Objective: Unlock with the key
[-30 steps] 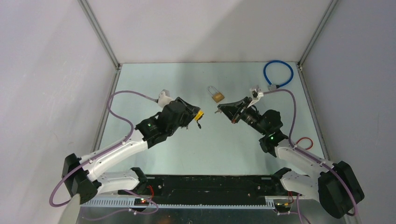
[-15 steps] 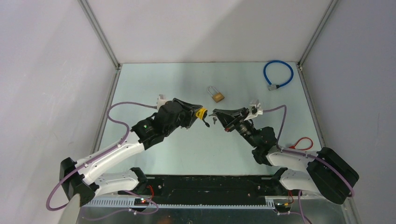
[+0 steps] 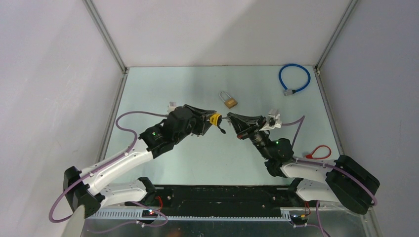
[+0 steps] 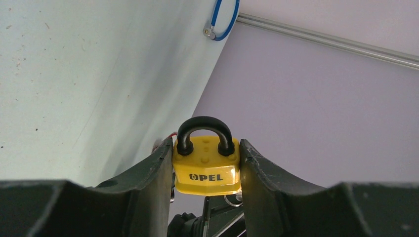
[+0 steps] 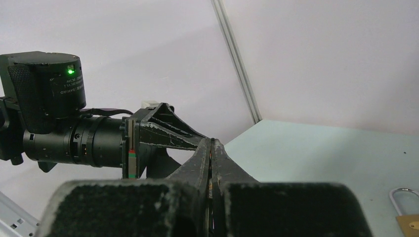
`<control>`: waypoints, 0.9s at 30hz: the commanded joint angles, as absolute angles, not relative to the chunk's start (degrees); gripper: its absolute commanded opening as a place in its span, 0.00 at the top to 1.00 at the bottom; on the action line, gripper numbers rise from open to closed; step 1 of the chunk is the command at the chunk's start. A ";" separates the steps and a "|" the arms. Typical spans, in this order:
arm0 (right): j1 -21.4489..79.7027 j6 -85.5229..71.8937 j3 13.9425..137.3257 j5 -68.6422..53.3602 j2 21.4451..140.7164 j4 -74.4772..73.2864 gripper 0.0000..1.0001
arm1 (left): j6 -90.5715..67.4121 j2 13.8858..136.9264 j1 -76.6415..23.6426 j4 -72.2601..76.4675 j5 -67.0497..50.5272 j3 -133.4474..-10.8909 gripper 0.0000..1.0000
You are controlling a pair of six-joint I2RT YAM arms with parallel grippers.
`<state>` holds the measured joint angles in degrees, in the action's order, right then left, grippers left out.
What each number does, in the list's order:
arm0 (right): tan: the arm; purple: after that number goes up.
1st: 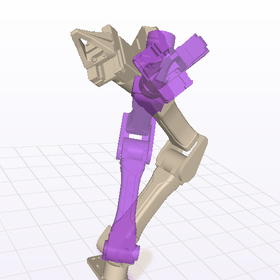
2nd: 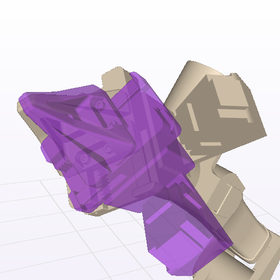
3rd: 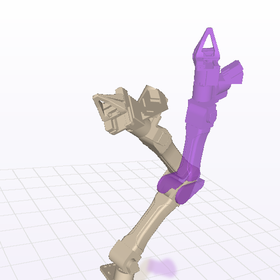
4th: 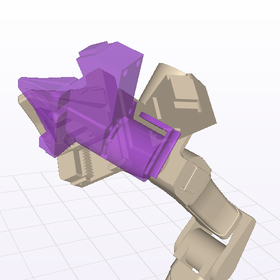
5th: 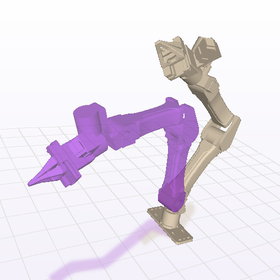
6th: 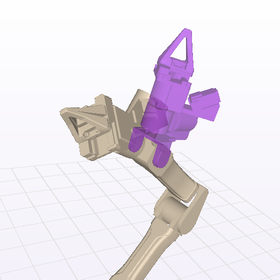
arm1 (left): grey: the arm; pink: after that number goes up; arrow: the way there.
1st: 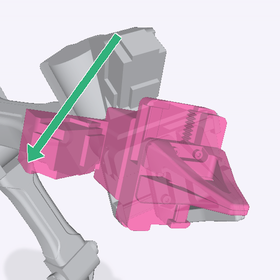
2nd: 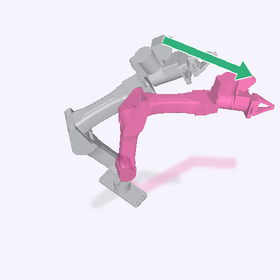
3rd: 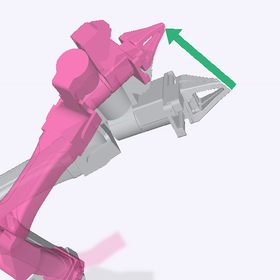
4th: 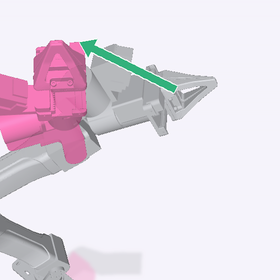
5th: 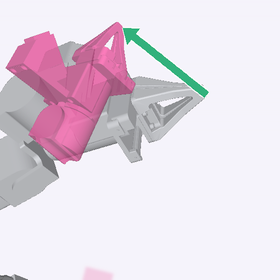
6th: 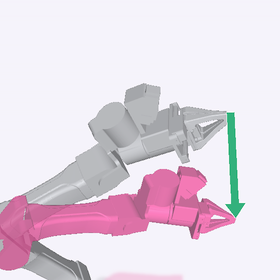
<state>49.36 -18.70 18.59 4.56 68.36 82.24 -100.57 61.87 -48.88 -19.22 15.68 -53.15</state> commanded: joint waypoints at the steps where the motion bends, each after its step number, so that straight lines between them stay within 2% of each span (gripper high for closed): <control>1: 50.84 -15.57 18.50 8.35 67.93 86.15 1.00 | -103.45 59.38 -48.54 -14.42 17.20 -52.87 1.00; 27: 53.34 -17.45 19.07 11.32 69.92 86.46 1.00 | -105.49 58.18 -48.64 -10.39 17.54 -50.75 1.00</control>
